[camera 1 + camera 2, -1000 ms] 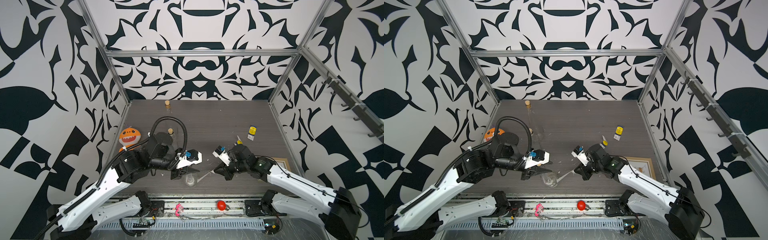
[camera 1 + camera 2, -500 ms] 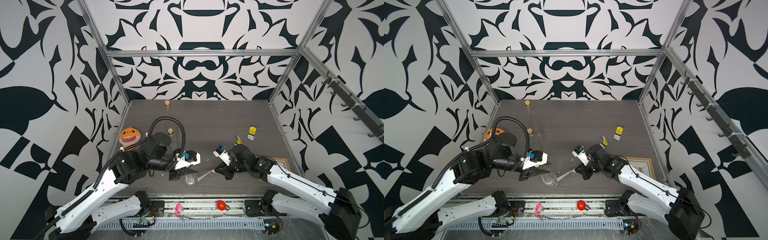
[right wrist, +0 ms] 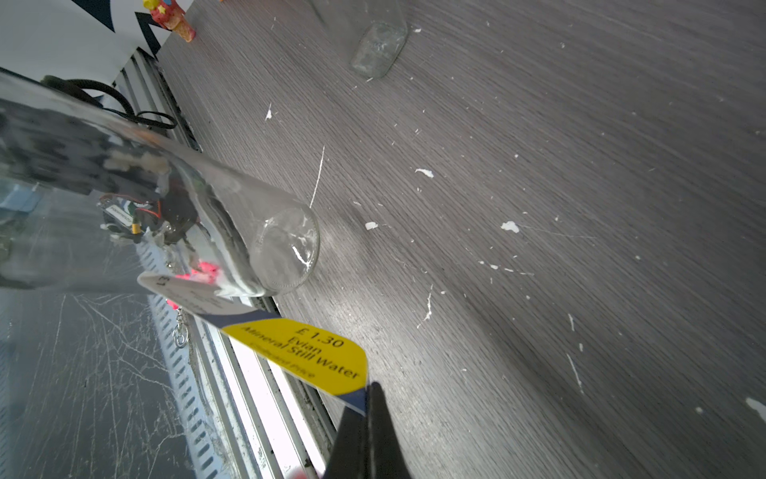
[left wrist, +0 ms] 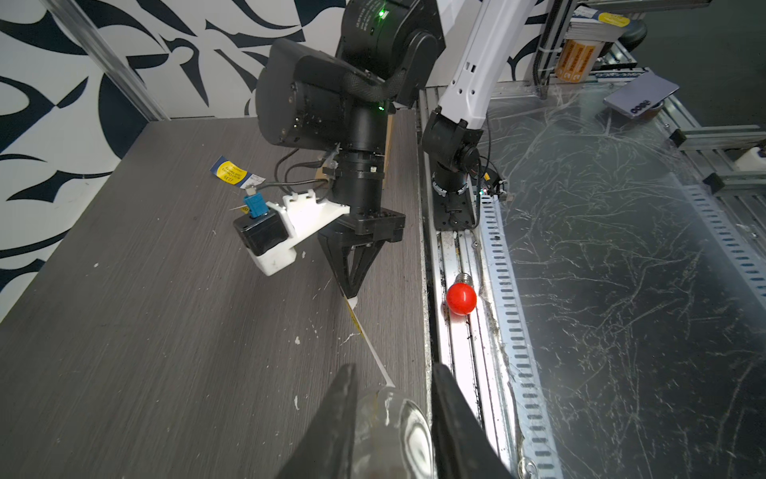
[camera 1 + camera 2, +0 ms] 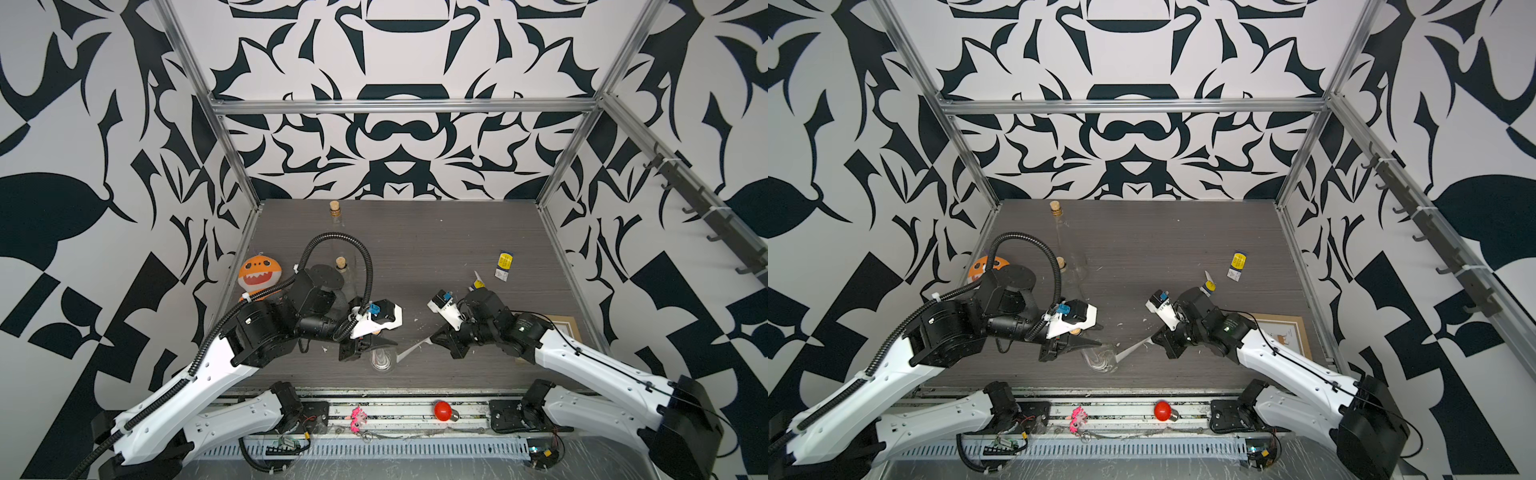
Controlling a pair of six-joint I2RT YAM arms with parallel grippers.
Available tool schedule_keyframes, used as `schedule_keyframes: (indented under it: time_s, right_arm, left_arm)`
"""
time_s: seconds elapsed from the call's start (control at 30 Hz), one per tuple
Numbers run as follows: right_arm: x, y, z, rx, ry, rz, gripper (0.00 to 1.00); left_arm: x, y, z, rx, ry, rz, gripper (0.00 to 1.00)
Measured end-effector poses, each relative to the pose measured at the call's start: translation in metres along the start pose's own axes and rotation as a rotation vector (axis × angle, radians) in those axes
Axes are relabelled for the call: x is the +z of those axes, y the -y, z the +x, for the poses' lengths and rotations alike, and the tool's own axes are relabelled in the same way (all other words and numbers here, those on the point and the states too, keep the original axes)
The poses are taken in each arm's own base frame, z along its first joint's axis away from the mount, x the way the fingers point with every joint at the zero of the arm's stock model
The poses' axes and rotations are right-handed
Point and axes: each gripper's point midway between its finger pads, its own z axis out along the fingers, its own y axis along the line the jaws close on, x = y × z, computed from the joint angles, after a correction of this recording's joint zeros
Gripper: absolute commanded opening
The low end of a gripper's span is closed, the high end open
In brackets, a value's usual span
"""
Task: Remove the label from the bottle
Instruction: Tear open the label from the bottle.
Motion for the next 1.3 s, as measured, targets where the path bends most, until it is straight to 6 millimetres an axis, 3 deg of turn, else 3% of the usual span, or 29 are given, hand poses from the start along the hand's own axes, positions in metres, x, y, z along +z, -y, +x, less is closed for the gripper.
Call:
schedule_keyframes:
  time_s: [0.33, 0.53, 0.6, 0.7, 0.77, 0.83, 1.0, 1.3]
  right_arm:
    - [0.005, 0.016, 0.001, 0.023, 0.024, 0.063, 0.00]
    - [0.009, 0.023, 0.006, 0.047, 0.034, 0.082, 0.00]
    - [0.010, 0.024, 0.007, 0.052, 0.039, 0.083, 0.00]
    - [0.011, 0.026, 0.009, 0.058, 0.041, 0.085, 0.00]
    - [0.010, 0.026, 0.009, 0.058, 0.045, 0.085, 0.00]
    - [0.008, 0.024, 0.008, 0.054, 0.058, 0.081, 0.00]
    - [0.006, 0.022, 0.006, 0.051, 0.084, 0.072, 0.00]
    - [0.018, 0.002, 0.024, 0.028, 0.040, 0.022, 0.00]
  left_arm:
    - [0.029, -0.028, 0.019, -0.042, -0.058, -0.070, 0.00]
    - [0.029, -0.044, 0.020, -0.081, -0.034, -0.114, 0.00]
    - [0.030, -0.047, 0.020, -0.087, -0.033, -0.117, 0.18]
    - [0.033, -0.051, 0.020, -0.096, -0.032, -0.123, 0.56]
    - [0.035, -0.053, 0.024, -0.115, -0.045, -0.122, 0.72]
    - [0.035, -0.055, 0.026, -0.132, -0.050, -0.129, 1.00]
    - [0.032, -0.062, 0.028, -0.164, -0.051, -0.159, 0.99]
    - [0.013, -0.068, 0.029, -0.237, -0.026, -0.260, 0.99]
